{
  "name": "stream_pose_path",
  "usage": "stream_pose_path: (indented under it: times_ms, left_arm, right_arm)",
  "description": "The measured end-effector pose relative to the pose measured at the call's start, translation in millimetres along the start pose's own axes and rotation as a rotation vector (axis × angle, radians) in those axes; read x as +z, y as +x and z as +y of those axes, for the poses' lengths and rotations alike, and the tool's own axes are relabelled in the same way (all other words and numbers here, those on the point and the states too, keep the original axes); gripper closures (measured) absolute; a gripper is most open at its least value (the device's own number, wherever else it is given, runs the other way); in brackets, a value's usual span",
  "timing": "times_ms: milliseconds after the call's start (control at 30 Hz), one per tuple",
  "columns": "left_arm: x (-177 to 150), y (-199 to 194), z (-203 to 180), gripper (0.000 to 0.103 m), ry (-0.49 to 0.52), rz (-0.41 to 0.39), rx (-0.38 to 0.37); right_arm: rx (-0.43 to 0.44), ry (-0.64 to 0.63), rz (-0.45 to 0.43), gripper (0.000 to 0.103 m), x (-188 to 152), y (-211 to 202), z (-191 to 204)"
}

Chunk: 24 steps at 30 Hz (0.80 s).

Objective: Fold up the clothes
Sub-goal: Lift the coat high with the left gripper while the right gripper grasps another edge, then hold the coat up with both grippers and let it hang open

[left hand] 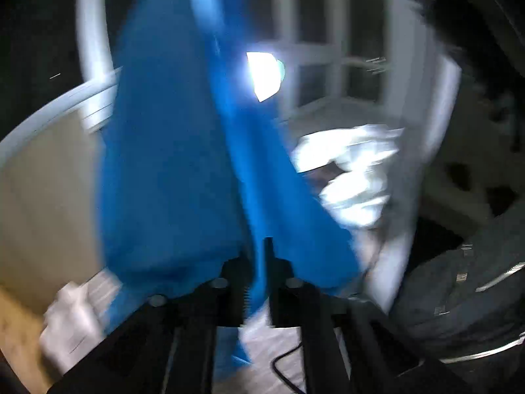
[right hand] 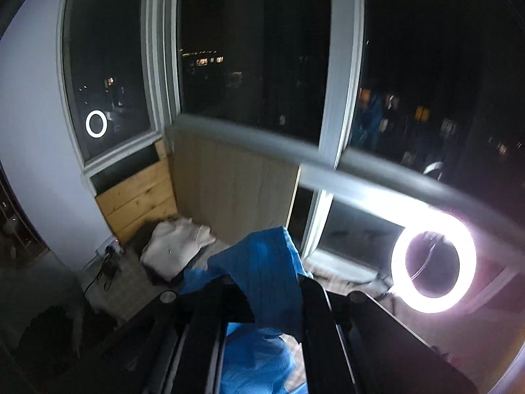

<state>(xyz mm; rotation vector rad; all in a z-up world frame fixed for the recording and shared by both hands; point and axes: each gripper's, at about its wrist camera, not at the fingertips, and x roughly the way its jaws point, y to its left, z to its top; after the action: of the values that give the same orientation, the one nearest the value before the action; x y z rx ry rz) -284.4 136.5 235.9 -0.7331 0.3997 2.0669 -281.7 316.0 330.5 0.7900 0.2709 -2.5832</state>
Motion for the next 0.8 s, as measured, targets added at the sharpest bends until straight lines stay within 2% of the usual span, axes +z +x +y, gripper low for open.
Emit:
stream_pose_path:
  times_ms: [33, 100, 133, 333, 500, 567, 600, 633, 700, 800]
  left_arm:
    - [-1, -3, -6, 0.074, 0.017, -0.018, -0.025]
    - [-11, -11, -11, 0.071, 0.048, -0.049, -0.047]
    - [-17, -15, -5, 0.071, 0.032, -0.054, -0.038]
    - [-59, -23, 33, 0.070, -0.058, 0.038, 0.006]
    - [-82, -37, 45, 0.070, -0.107, 0.012, 0.002]
    - [-86, -40, 53, 0.069, -0.090, 0.001, 0.056]
    - [-87, -40, 60, 0.065, -0.097, -0.004, 0.072]
    - [-88, -41, 69, 0.057, -0.105, -0.009, 0.089]
    - [-82, -40, 90, 0.056, -0.145, -0.027, 0.105]
    - [-67, -26, 112, 0.048, -0.183, -0.050, 0.064]
  right_arm:
    - [-0.029, -0.015, 0.004, 0.101, 9, -4, 8]
    - [-0.079, -0.036, 0.012, 0.101, 23, -7, 23]
    - [-0.102, -0.041, 0.017, 0.101, 28, -6, 29]
    - [-0.206, -0.042, 0.075, 0.101, 56, 18, 61]
    - [-0.187, -0.054, 0.202, 0.101, 46, 71, 85]
    - [-0.173, -0.052, 0.267, 0.101, 36, 96, 93]
    - [-0.172, -0.053, 0.282, 0.101, 34, 102, 97]
    - [-0.172, -0.053, 0.297, 0.101, 31, 108, 100]
    - [-0.171, -0.061, 0.307, 0.101, 32, 111, 108]
    - [-0.164, -0.079, 0.283, 0.101, 43, 94, 116]
